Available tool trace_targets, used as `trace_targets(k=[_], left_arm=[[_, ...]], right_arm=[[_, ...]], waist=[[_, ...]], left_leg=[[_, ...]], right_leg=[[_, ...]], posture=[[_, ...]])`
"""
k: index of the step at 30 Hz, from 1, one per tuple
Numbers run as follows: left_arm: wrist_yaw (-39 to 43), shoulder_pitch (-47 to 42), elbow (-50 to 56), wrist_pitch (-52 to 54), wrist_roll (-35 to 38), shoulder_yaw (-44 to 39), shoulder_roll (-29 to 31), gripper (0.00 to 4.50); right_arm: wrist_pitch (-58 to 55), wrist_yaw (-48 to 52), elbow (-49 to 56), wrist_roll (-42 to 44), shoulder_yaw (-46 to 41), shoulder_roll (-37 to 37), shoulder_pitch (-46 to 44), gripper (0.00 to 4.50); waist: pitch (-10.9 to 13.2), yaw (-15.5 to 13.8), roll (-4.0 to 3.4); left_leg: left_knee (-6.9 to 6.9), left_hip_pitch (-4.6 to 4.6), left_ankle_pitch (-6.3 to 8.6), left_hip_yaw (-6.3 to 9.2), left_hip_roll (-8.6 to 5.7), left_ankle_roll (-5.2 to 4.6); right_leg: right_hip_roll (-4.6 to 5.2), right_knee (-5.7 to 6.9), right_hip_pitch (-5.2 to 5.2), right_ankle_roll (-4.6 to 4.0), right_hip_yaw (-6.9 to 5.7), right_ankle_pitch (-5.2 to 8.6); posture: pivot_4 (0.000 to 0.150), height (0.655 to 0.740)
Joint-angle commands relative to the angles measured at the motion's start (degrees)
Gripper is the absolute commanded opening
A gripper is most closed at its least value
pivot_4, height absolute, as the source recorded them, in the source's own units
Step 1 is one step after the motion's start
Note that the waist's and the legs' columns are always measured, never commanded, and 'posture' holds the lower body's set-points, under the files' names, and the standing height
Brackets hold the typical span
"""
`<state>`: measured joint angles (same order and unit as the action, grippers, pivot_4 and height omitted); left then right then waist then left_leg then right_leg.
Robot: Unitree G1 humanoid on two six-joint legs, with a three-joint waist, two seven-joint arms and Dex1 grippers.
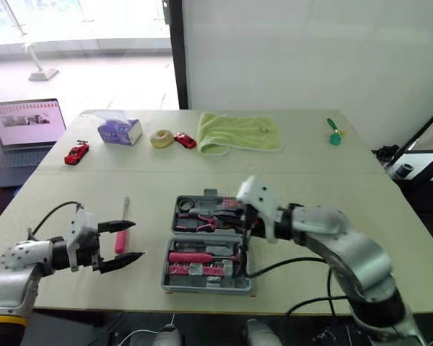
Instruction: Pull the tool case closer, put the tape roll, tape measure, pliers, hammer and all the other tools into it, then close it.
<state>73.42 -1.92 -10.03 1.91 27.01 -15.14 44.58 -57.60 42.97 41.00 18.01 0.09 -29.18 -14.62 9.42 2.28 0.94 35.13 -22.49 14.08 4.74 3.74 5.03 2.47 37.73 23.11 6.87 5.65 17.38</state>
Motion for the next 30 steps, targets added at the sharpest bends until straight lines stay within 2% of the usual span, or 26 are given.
trace_targets(k=[1,2,5,9,12,18,26,30], left_arm=[[-1.8,2.0,-0.2,0.1,1.6,-5.9,1.8,4.5],[-1.8,2.7,-0.5,0.0,1.6,-6.8,2.1,4.5],[-0.8,6.2,-3.4,-1.8,0.0,-10.0,4.7,4.5],[0.1,7.4,-9.2,-3.5,-0.6,-12.7,7.8,4.5],[1.4,8.9,-16.0,-6.0,-1.8,-14.4,10.3,4.5],[3.4,8.6,-23.9,-9.6,-3.2,-13.8,11.7,4.5],[-1.3,10.9,-15.1,-5.8,-1.6,-13.8,7.2,4.5],[-9.3,11.6,-6.9,0.5,0.0,-14.7,2.6,4.5]], right_arm=[[0.7,1.4,2.3,3.3,-14.6,-4.0,8.6,0.04],[1.3,1.6,2.1,3.7,-17.0,-5.0,11.2,0.04],[6.7,3.3,-1.6,3.9,-28.8,-6.1,22.5,0.84],[11.2,5.0,-3.3,5.9,-37.7,-5.8,31.7,2.81],[16.9,6.2,-6.4,5.5,-41.9,-5.1,37.7,4.46],[22.1,5.7,-8.6,6.1,-40.4,-6.2,39.5,4.46],[22.7,2.7,-6.0,8.1,-36.9,-5.3,39.1,4.46],[18.7,0.1,-1.3,11.7,-33.6,-6.5,35.7,4.46]], waist=[[0.1,0.1,0.07],[0.2,0.2,0.06],[0.2,0.3,0.09],[0.3,0.3,0.09],[0.3,0.3,0.12],[0.3,0.4,0.16],[0.3,0.1,0.19],[0.3,0.3,0.19]], left_leg=[[0.0,0.0,0.0,-0.02,0.0,0.0],[0.0,0.01,0.0,-0.04,0.0,0.0],[-0.04,0.09,0.0,-0.07,0.03,0.0],[-0.06,0.09,0.0,-0.12,0.03,0.0],[-0.06,0.09,0.0,-0.17,0.03,0.0],[-0.09,0.09,0.01,-0.35,0.03,0.01],[-0.09,0.06,0.01,-0.35,0.02,0.02],[-0.09,0.09,0.01,-0.35,0.03,0.02]], right_leg=[[0.01,-0.03,-0.02,-0.01,0.01,0.0],[0.01,-0.06,-0.03,-0.02,0.01,0.01],[-0.03,-0.08,-0.03,-0.05,0.05,0.02],[-0.03,-0.11,-0.02,-0.08,0.09,0.05],[0.0,-0.18,-0.03,-0.14,0.11,0.06],[0.09,-0.34,-0.01,-0.19,0.19,0.02],[0.11,-0.36,-0.04,-0.19,0.19,0.02],[0.09,-0.35,-0.04,-0.18,0.2,0.01]], posture=[[0.15,0.74],[0.15,0.74],[0.15,0.74],[0.15,0.74],[0.15,0.74],[0.15,0.74],[0.15,0.74],[0.15,0.74]])
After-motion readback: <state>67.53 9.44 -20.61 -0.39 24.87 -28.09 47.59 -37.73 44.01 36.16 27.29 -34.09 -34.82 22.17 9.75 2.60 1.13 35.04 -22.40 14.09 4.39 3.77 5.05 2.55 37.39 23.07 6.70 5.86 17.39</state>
